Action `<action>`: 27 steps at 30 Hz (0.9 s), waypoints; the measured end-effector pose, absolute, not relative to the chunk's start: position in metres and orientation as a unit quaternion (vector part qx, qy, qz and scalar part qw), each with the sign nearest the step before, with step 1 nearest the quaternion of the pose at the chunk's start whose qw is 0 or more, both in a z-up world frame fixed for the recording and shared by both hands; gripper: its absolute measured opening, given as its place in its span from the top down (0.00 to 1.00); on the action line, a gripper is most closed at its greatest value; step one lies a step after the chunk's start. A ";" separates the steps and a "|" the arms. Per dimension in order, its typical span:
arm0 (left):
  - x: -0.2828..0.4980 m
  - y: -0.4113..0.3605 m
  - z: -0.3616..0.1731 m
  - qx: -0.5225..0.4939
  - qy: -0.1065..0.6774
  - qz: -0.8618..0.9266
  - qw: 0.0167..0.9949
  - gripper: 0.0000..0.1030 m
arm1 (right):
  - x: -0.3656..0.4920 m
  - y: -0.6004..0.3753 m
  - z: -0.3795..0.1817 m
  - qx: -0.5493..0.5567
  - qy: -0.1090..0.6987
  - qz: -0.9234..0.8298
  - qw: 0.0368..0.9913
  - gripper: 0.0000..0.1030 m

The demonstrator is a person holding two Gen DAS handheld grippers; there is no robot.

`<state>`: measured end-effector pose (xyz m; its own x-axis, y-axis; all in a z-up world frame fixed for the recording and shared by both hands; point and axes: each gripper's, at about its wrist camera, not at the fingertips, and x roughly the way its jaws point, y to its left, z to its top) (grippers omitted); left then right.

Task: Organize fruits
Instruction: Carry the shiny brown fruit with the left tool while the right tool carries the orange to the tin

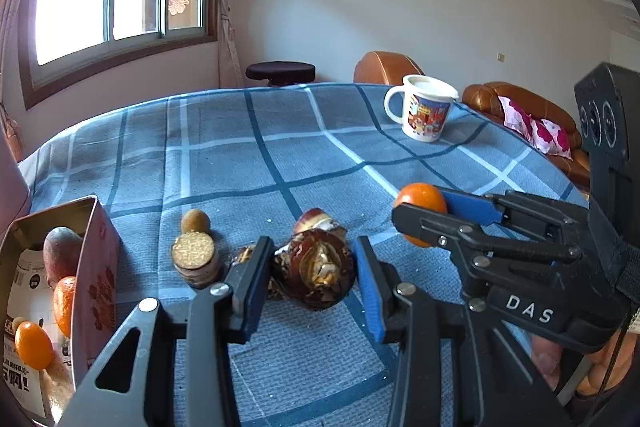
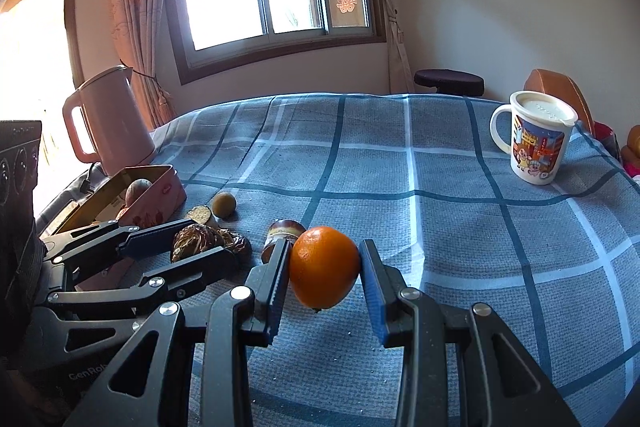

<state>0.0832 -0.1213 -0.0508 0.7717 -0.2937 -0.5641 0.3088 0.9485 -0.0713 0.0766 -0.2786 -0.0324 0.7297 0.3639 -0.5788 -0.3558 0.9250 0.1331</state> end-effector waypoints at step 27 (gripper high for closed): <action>0.063 -0.116 -0.040 0.012 0.240 -0.148 0.959 0.59 | 0.058 -0.276 -0.021 -0.008 0.259 0.201 0.945 0.64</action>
<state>0.0632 -0.1157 -0.0404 0.8407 -0.2786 -0.4643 0.2900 0.9558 -0.0484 0.0578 -0.2763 -0.0213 0.7851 0.3756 -0.4925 -0.3841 0.9190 0.0885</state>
